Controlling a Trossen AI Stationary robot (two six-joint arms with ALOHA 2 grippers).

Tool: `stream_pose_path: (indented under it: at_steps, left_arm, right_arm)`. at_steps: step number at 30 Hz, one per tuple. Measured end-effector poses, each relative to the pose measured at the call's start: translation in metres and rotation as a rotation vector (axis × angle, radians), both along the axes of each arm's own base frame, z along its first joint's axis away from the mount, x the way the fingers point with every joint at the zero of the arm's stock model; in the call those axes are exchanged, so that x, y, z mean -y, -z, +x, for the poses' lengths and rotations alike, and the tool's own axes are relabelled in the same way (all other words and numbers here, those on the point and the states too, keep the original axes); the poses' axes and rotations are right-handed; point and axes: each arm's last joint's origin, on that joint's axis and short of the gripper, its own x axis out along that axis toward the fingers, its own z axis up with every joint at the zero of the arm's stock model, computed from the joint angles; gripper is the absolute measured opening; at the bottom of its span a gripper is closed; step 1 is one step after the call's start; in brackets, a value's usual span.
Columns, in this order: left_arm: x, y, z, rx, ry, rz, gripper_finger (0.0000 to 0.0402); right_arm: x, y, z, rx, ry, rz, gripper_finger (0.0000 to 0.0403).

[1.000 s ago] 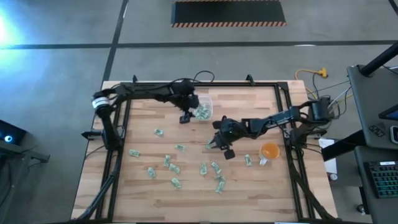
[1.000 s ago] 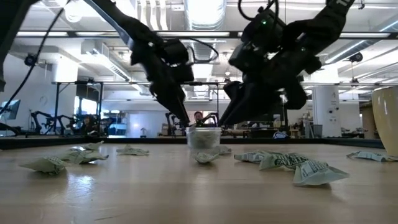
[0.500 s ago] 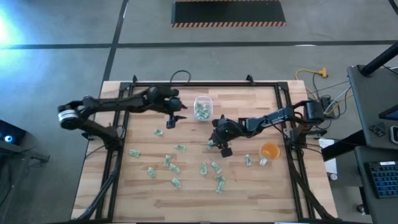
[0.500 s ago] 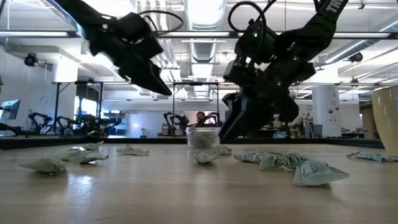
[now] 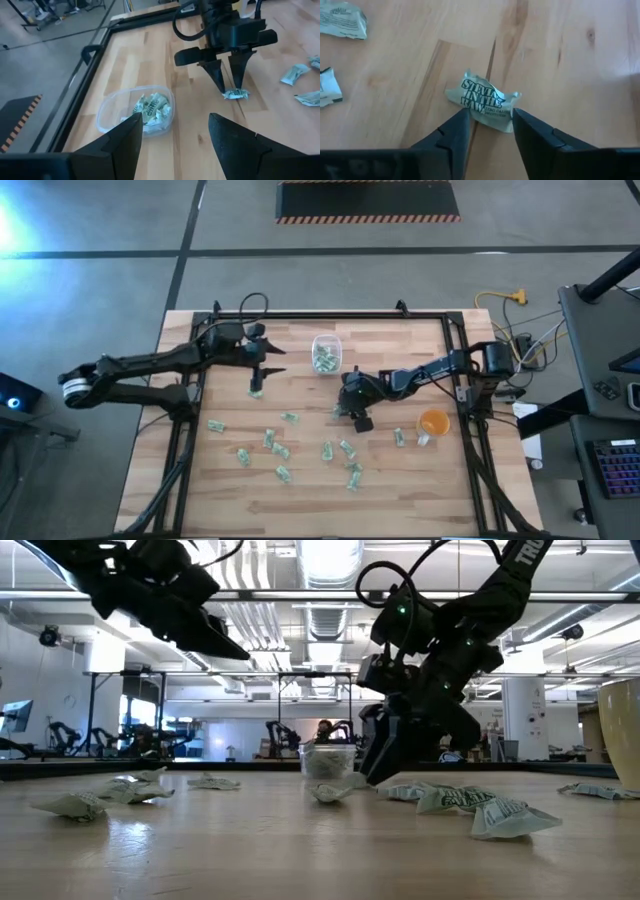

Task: Pick and place Stevia / Truvia into bins
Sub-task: Put the green stevia packet into the transparent bin

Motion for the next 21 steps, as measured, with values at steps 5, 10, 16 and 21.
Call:
stream_pose_path:
  at_steps: [5,10,16,21]
  left_arm:
    - [0.003,0.000,-0.007,0.015,-0.001,0.005,0.0211]
    - [0.004,-0.001,-0.007,0.021,-0.001,0.007,0.0211]
    - [0.003,0.001,-0.007,0.010,0.000,0.006,0.0211]
    - [0.003,0.001,-0.007,0.009,-0.004,0.006,0.0211]
  right_arm:
    - [0.000,0.000,-0.001,-0.013,-0.004,-0.002,0.0084]
    - [0.000,0.000,-0.001,-0.010,-0.042,-0.030,0.0020]
    - [0.001,-0.019,0.005,0.045,-0.042,-0.081,0.0012]
    - [0.008,-0.047,0.017,0.115,0.074,-0.286,0.0012]
